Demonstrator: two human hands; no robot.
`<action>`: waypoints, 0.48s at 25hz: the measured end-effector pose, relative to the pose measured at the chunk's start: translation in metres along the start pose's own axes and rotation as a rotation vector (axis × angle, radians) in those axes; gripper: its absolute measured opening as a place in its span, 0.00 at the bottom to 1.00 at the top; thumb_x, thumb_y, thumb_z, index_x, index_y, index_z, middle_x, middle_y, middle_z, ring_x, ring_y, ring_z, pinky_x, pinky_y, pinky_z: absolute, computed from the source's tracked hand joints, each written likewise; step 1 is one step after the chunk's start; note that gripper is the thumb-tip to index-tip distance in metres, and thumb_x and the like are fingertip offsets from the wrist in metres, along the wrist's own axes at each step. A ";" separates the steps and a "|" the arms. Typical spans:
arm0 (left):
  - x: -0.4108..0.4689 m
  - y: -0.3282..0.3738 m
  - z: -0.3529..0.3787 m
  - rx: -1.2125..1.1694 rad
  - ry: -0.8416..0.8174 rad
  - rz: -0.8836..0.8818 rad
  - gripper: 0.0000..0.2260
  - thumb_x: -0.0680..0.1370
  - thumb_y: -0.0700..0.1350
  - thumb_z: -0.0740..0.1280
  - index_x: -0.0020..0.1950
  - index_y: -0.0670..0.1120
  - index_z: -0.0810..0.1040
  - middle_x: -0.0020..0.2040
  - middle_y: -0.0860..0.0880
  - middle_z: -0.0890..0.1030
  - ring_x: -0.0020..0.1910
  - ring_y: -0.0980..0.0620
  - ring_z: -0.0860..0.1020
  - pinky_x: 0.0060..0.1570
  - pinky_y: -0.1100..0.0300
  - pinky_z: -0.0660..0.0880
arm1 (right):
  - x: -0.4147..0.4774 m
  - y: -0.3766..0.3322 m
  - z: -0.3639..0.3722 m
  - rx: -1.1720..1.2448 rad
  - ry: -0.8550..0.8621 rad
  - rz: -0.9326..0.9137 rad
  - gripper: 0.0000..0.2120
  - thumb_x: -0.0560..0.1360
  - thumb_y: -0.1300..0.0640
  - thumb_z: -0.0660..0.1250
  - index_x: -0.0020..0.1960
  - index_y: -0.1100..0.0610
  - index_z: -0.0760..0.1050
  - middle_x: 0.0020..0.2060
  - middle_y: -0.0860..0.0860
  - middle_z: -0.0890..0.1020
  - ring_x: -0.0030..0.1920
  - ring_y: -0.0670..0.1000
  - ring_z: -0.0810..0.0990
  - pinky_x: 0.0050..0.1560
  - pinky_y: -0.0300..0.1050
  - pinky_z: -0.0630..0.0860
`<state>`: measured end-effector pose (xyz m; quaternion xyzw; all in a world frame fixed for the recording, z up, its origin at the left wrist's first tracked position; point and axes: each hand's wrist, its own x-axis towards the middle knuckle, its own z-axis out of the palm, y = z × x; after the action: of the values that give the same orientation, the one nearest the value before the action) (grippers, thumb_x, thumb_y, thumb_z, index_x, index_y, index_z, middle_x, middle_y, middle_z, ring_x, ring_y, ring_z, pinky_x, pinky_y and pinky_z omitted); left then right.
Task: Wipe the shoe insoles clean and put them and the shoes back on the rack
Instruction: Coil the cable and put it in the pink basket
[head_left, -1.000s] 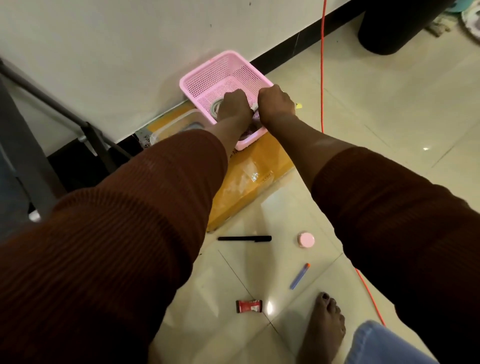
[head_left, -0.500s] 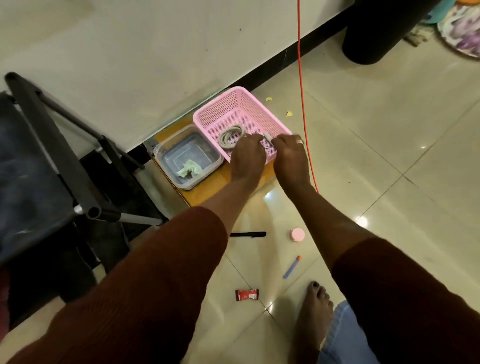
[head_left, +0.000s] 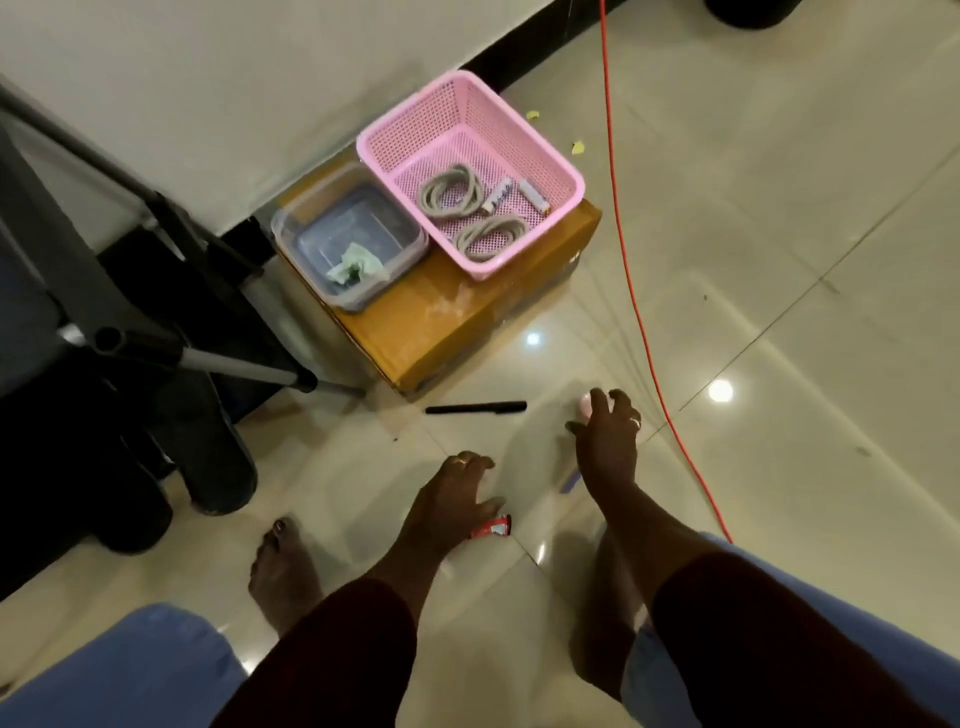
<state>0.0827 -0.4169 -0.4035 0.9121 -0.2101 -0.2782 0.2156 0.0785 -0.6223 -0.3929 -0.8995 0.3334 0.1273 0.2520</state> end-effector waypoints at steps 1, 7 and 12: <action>-0.010 -0.011 0.011 0.024 -0.097 -0.024 0.25 0.73 0.55 0.68 0.67 0.47 0.71 0.65 0.51 0.72 0.66 0.52 0.69 0.62 0.59 0.70 | 0.004 0.004 0.004 -0.029 -0.027 0.000 0.24 0.74 0.61 0.67 0.68 0.58 0.64 0.69 0.60 0.63 0.66 0.65 0.62 0.58 0.58 0.71; -0.032 -0.026 0.046 0.131 -0.195 0.134 0.22 0.73 0.48 0.70 0.66 0.47 0.72 0.64 0.50 0.73 0.64 0.50 0.71 0.57 0.60 0.70 | 0.015 0.011 0.026 -0.067 -0.047 -0.047 0.21 0.76 0.63 0.59 0.69 0.55 0.64 0.68 0.59 0.63 0.67 0.63 0.61 0.58 0.57 0.70; -0.024 -0.032 0.060 0.208 -0.036 0.235 0.09 0.67 0.47 0.75 0.43 0.46 0.81 0.40 0.49 0.81 0.39 0.49 0.81 0.30 0.63 0.75 | 0.018 0.012 0.034 -0.003 -0.098 -0.009 0.16 0.78 0.63 0.53 0.63 0.60 0.71 0.62 0.59 0.69 0.65 0.62 0.64 0.57 0.51 0.67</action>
<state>0.0366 -0.3956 -0.4550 0.8935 -0.3469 -0.2443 0.1473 0.0818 -0.6211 -0.4326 -0.8940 0.3165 0.1706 0.2675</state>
